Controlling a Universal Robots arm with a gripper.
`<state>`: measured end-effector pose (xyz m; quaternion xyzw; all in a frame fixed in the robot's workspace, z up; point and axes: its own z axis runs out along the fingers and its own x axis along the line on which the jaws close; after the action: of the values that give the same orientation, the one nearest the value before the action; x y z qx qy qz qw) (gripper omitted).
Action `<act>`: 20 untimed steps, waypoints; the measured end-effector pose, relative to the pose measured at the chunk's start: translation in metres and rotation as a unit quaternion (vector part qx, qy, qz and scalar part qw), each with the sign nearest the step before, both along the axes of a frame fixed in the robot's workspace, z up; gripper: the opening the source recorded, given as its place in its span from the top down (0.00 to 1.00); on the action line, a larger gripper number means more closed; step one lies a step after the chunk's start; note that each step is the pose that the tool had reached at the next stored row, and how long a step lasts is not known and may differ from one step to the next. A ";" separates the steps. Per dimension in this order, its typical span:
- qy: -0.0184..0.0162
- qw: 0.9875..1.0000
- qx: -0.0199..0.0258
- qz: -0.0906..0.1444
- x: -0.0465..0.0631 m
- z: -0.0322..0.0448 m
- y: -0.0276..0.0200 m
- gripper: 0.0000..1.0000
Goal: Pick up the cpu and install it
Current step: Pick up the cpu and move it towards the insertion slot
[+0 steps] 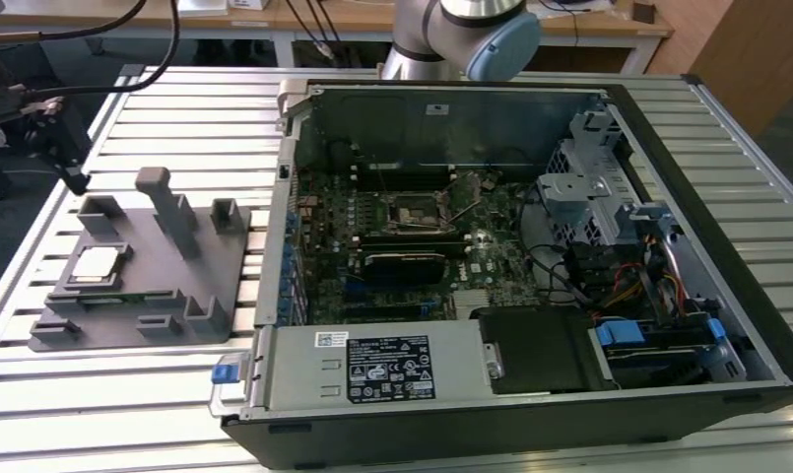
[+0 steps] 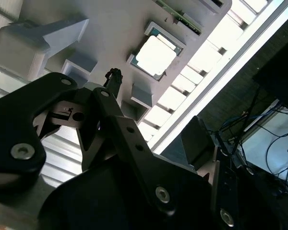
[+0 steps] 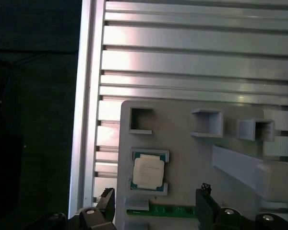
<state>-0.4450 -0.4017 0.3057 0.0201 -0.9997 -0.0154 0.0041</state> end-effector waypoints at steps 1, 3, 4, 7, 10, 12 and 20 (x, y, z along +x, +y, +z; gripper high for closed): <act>0.000 1.000 0.000 -0.003 0.000 -0.0016 0.0000 0.24; 0.000 1.000 0.000 -0.009 0.000 -0.0043 -0.0001 0.24; 0.000 1.000 0.000 -0.010 0.000 -0.0058 -0.0001 0.24; -0.001 1.000 0.000 -0.010 0.000 -0.0109 -0.0001 0.24; -0.001 1.000 0.000 -0.010 0.000 -0.0161 -0.0001 0.24; -0.001 1.000 0.000 -0.011 0.000 -0.0197 -0.0001 0.24; -0.001 1.000 0.000 -0.016 0.000 -0.0310 -0.0003 0.24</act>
<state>-0.4451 -0.4020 0.2746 0.0037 -0.9999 -0.0154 0.0032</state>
